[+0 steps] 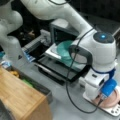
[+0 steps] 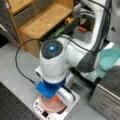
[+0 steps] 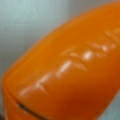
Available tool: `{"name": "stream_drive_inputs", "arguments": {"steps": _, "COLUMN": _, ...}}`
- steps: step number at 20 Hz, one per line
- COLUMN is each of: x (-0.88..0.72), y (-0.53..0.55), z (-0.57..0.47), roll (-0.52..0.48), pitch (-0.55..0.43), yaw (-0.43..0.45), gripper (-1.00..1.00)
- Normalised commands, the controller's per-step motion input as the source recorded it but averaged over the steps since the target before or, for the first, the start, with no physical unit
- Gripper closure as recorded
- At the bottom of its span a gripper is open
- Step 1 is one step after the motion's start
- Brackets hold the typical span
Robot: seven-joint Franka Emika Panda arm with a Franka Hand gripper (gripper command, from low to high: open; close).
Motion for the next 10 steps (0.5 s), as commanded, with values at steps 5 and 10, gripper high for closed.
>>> {"name": "stream_drive_inputs", "arguments": {"steps": 5, "x": -0.07, "y": 0.11, "z": -0.19, "roll": -0.266, "pitch": -0.172, "yaw": -0.003, "gripper": 1.00}}
{"name": "stream_drive_inputs", "arguments": {"steps": 10, "x": -0.08, "y": 0.12, "z": -0.11, "roll": -0.267, "pitch": -0.139, "yaw": -0.012, "gripper": 1.00}}
